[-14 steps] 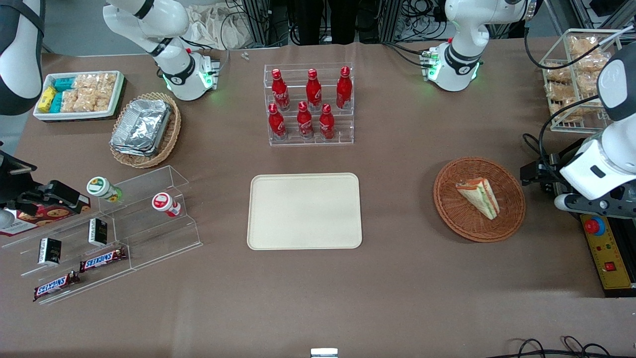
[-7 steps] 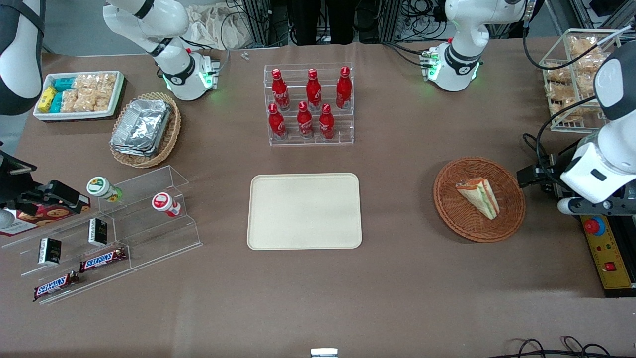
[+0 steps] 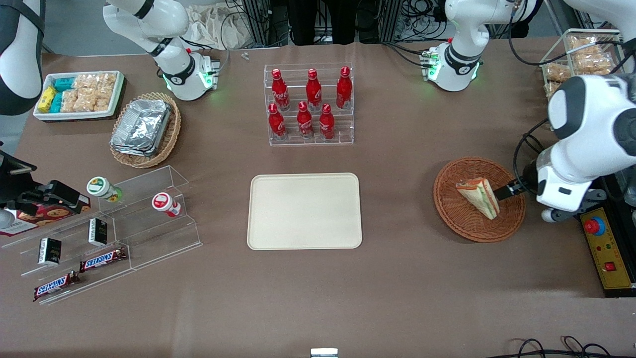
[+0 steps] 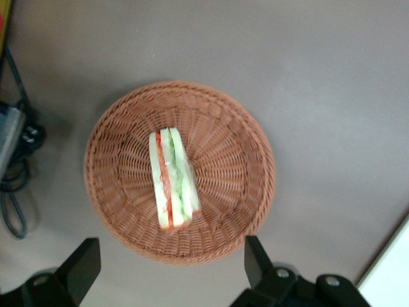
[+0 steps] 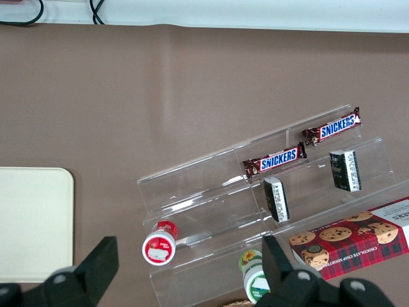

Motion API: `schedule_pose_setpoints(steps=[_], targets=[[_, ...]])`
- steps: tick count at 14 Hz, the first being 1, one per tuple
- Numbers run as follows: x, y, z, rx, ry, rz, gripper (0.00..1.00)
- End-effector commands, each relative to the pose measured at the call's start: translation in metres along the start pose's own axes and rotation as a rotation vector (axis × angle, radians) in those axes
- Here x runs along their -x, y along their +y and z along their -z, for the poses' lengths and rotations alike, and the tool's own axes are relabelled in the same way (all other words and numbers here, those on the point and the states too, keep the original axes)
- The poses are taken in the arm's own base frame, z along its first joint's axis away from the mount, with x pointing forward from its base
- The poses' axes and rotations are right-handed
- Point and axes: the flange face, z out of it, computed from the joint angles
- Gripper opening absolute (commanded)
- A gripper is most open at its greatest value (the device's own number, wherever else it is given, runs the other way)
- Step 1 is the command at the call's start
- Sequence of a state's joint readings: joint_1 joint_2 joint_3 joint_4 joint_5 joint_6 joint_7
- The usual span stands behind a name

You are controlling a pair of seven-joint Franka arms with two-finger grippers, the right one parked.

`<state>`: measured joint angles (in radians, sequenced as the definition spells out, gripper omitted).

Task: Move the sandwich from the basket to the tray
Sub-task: 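Lower the left gripper onto the sandwich and close it around it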

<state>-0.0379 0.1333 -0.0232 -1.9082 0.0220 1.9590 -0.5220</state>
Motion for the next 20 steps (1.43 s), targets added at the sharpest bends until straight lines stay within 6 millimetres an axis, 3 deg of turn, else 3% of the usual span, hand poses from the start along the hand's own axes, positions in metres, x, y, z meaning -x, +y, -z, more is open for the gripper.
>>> schedule_pose_setpoints(steps=[1,5,20], targets=[[0.027,-0.026,-0.042,0.022,0.018,0.122,1.00],[0.035,-0.024,-0.098,0.044,0.047,0.278,1.00],[0.036,-0.025,-0.175,0.027,0.016,0.325,1.00]])
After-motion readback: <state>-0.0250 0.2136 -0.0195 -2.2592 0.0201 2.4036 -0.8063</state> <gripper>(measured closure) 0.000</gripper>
